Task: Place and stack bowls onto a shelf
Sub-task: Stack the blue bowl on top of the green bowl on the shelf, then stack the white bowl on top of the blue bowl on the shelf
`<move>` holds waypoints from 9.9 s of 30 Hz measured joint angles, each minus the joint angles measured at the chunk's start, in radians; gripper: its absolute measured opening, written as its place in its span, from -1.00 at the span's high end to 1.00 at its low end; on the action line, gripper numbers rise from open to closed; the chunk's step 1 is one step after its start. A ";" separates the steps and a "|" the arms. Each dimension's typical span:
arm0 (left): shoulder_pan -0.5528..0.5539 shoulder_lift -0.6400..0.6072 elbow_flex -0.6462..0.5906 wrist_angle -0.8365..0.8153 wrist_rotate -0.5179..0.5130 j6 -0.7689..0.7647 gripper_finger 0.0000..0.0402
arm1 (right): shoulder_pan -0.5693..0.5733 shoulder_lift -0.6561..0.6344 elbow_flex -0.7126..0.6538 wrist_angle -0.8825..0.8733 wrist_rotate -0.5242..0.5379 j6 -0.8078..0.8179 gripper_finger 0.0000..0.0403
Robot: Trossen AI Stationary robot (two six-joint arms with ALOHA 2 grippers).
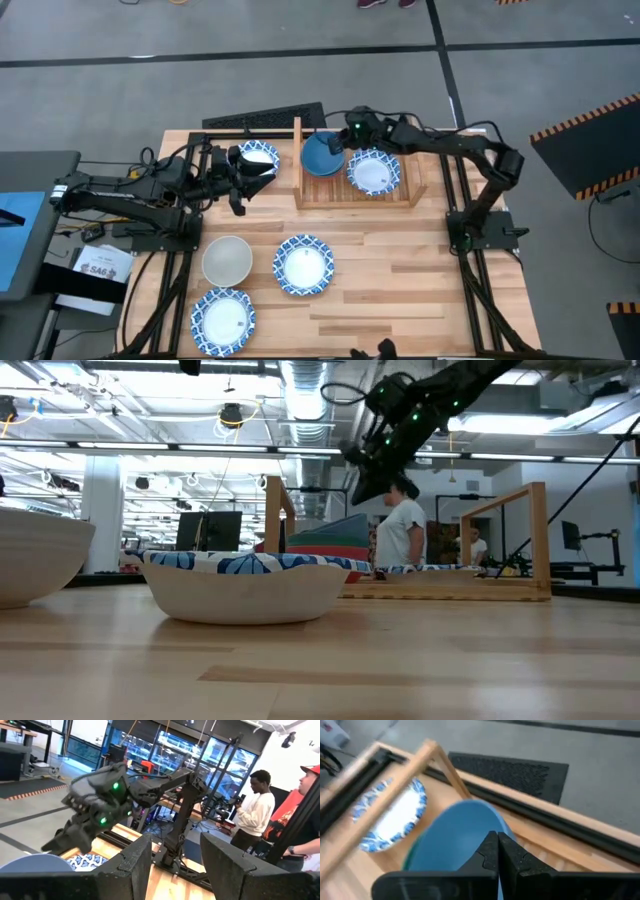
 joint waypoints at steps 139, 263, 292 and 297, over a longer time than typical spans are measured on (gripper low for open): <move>-0.149 0.411 0.080 -1.231 0.245 0.429 0.18 | 0.625 -0.520 -0.378 0.143 0.110 0.122 0.77; 0.597 1.349 1.582 -1.485 0.191 0.408 0.28 | 0.629 -0.519 -0.378 0.205 0.087 0.104 0.77; 0.561 0.786 0.775 -0.534 0.479 0.164 0.18 | 0.629 -0.519 -0.378 0.206 0.087 0.099 0.77; 0.546 0.464 0.328 -0.175 0.475 0.047 0.18 | 0.603 -0.516 -0.379 0.262 0.140 0.102 0.77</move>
